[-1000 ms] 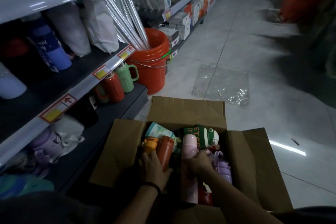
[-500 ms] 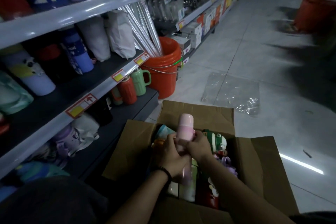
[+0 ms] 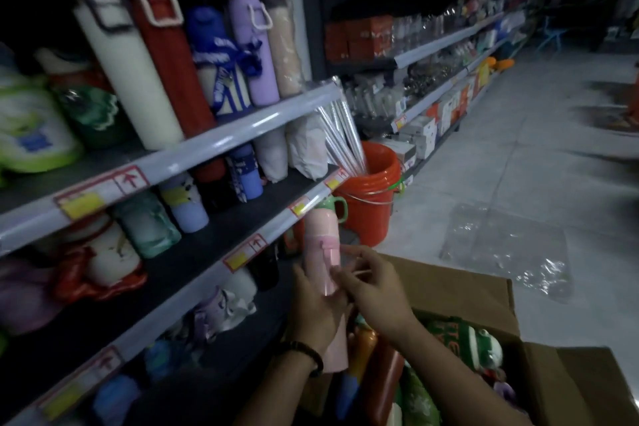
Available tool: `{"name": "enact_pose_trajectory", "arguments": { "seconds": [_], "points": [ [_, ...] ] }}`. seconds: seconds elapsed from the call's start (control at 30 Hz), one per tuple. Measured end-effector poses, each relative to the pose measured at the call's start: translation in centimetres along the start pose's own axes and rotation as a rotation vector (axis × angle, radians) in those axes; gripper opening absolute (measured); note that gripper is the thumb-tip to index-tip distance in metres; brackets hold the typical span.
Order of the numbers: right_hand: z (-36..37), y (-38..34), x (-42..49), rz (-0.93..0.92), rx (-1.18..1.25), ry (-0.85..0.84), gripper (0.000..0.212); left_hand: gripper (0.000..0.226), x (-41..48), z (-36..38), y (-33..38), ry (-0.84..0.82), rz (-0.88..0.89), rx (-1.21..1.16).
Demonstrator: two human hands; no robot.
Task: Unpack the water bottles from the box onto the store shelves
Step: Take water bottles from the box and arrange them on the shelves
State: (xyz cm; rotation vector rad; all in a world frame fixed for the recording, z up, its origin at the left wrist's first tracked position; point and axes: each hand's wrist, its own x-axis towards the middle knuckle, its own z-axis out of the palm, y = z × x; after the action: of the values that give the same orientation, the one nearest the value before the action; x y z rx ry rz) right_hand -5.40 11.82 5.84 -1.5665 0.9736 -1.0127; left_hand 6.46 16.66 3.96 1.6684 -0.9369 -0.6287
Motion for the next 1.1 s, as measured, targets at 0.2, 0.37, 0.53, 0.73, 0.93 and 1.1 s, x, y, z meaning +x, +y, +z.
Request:
{"name": "enact_pose_trajectory", "arguments": {
  "seconds": [0.2, 0.37, 0.53, 0.73, 0.93, 1.1],
  "points": [
    [3.9, -8.5, 0.8, -0.095, 0.091, -0.113, 0.027, 0.072, 0.7, -8.5, 6.1, 0.152, 0.110, -0.160],
    [7.6, -14.2, 2.1, -0.127, 0.243, -0.197, 0.023, 0.045, 2.2, -14.8, 10.9, 0.205, 0.231, -0.257],
    [10.9, -17.7, 3.1, -0.176, 0.250, -0.240, 0.033, 0.048, 4.2, -21.7, 15.0, 0.329, 0.374, -0.183],
    [13.4, -20.9, 4.2, -0.154, 0.272, -0.283, 0.019, 0.058, 6.7, -27.6, 18.6, 0.430, 0.450, -0.149],
    [14.4, -22.3, 5.6, -0.169, 0.257, -0.253, 0.017, 0.059, 9.8, -31.7, 20.4, 0.490, 0.400, -0.153],
    [14.1, -22.4, 5.6, -0.132, 0.245, -0.266, 0.018, 0.032, 11.6, -32.8, 20.8, 0.491, 0.378, -0.114]
  ]
}}
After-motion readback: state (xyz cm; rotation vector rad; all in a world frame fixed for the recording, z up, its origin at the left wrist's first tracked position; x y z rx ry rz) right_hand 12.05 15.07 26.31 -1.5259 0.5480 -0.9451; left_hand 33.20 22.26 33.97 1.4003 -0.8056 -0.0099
